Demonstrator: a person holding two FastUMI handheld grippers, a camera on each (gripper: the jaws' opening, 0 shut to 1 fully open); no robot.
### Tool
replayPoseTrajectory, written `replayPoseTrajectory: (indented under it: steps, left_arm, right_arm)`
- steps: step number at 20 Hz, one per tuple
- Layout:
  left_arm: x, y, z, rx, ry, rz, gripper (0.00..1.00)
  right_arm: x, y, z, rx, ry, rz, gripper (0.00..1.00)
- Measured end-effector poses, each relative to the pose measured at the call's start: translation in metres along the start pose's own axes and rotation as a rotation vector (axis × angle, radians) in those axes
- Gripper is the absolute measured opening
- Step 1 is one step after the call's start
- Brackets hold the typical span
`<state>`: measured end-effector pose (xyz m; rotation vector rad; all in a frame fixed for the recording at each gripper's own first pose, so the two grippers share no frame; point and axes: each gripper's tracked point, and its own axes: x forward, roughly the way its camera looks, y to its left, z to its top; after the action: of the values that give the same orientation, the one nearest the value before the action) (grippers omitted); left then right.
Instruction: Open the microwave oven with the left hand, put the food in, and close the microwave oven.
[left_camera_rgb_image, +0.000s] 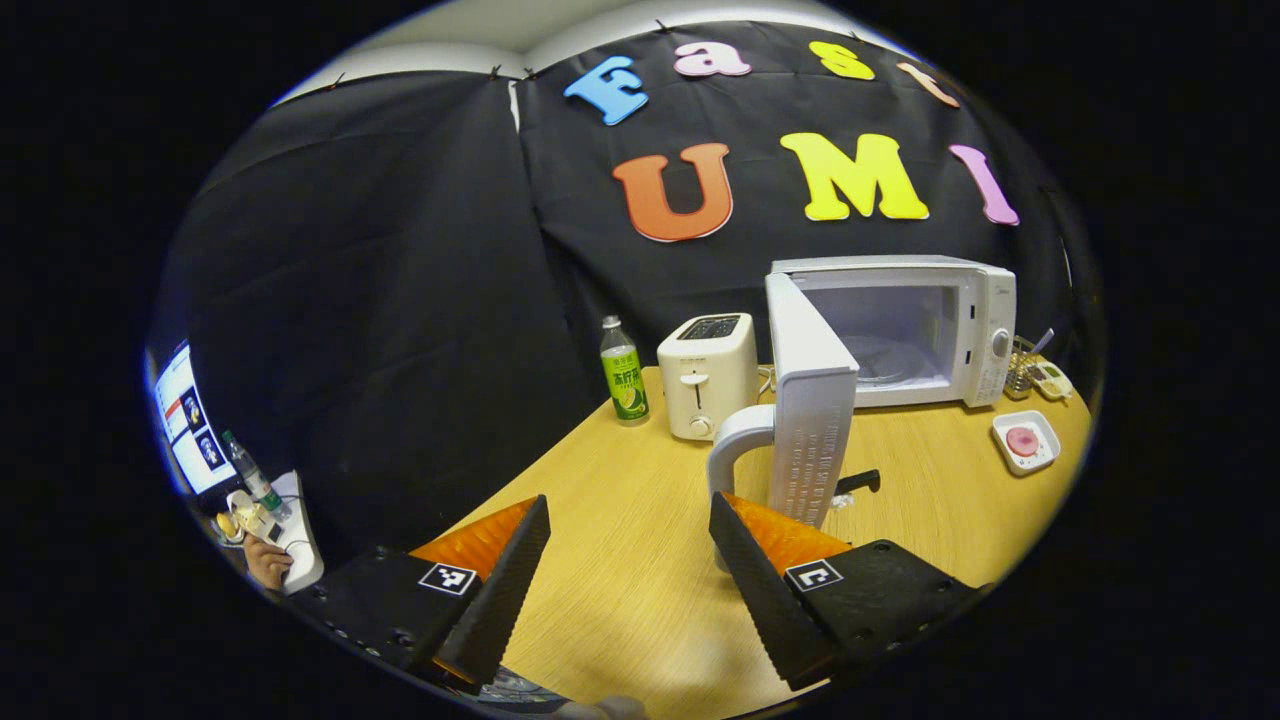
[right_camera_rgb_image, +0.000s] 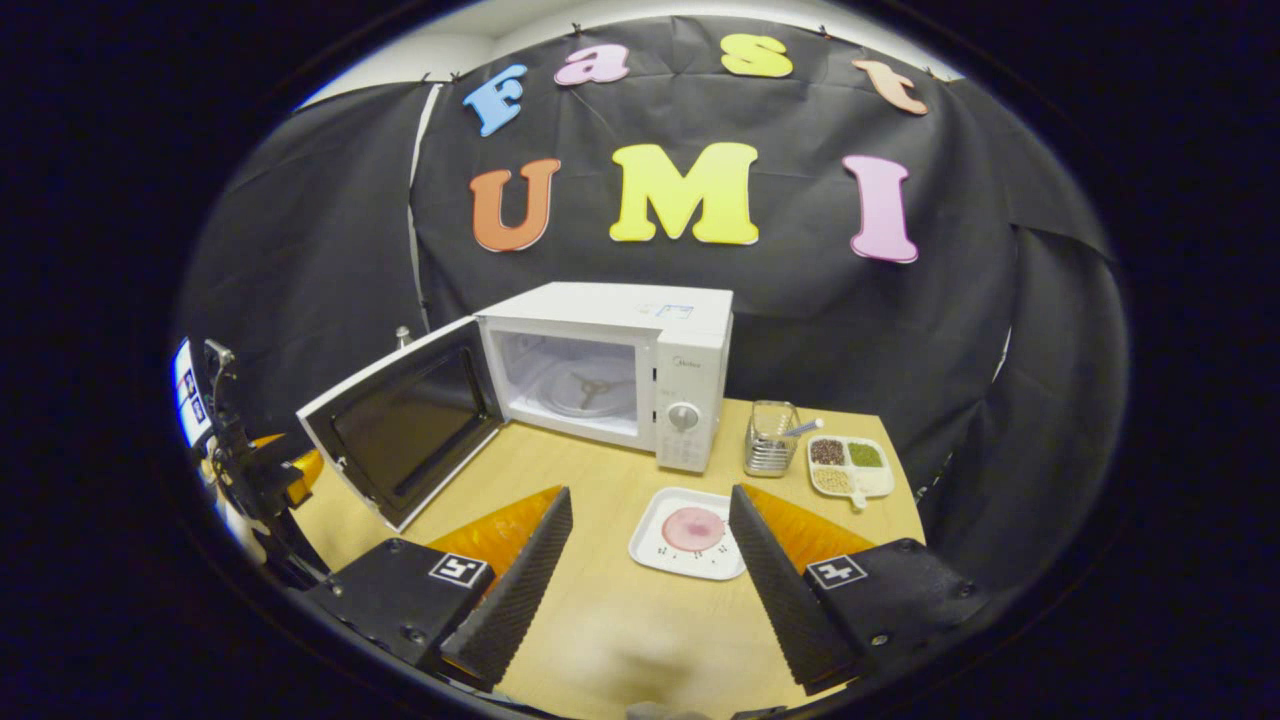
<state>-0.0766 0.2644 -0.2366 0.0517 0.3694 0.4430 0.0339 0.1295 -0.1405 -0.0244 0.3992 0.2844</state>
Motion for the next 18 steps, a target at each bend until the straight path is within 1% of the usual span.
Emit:
replayPoseTrajectory:
  steps: [2,3,4,7,8,9,10,13,14,15,16,17,18]
  left_arm:
    - [-0.006,-0.002,0.0,0.009,-0.008,0.007,0.96]
    - [-0.012,-0.004,0.0,0.012,-0.012,0.002,0.96]
    - [-0.018,-0.007,0.001,0.008,-0.014,-0.007,0.96]
    - [-0.035,-0.022,0.009,-0.003,-0.027,-0.042,0.96]
    - [-0.038,-0.028,0.012,-0.005,-0.028,-0.056,0.96]
    - [-0.043,-0.036,0.015,-0.01,-0.026,-0.07,0.96]
    - [-0.047,-0.043,0.02,-0.015,-0.028,-0.088,0.96]
    - [-0.058,-0.062,0.038,-0.02,-0.05,-0.123,0.96]
    - [-0.063,-0.07,0.046,-0.027,-0.059,-0.138,0.96]
    - [-0.067,-0.078,0.056,-0.034,-0.072,-0.157,0.96]
    - [-0.07,-0.084,0.066,-0.041,-0.09,-0.173,0.96]
    - [-0.075,-0.093,0.077,-0.044,-0.106,-0.197,0.96]
    - [-0.077,-0.1,0.085,-0.04,-0.123,-0.212,0.96]
  right_arm:
    - [0.014,-0.015,-0.009,0.005,0.035,-0.022,1.0]
    - [0.022,-0.022,-0.015,0.019,0.047,-0.023,0.96]
    - [0.031,-0.029,-0.021,0.034,0.067,-0.026,1.0]
    - [0.059,-0.054,-0.051,0.101,0.154,-0.047,0.99]
    - [0.07,-0.06,-0.061,0.132,0.182,-0.048,0.96]
    - [0.08,-0.066,-0.071,0.157,0.215,-0.05,0.85]
    - [0.091,-0.072,-0.08,0.178,0.242,-0.047,0.92]
    - [0.119,-0.088,-0.112,0.226,0.336,-0.037,0.89]
    - [0.128,-0.091,-0.121,0.242,0.365,-0.027,0.86]
    - [0.137,-0.094,-0.129,0.255,0.394,-0.017,0.75]
    - [0.146,-0.097,-0.136,0.263,0.418,-0.009,0.82]
    - [0.154,-0.099,-0.141,0.268,0.433,-0.003,0.81]
    - [0.162,-0.101,-0.144,0.273,0.442,0.001,0.69]
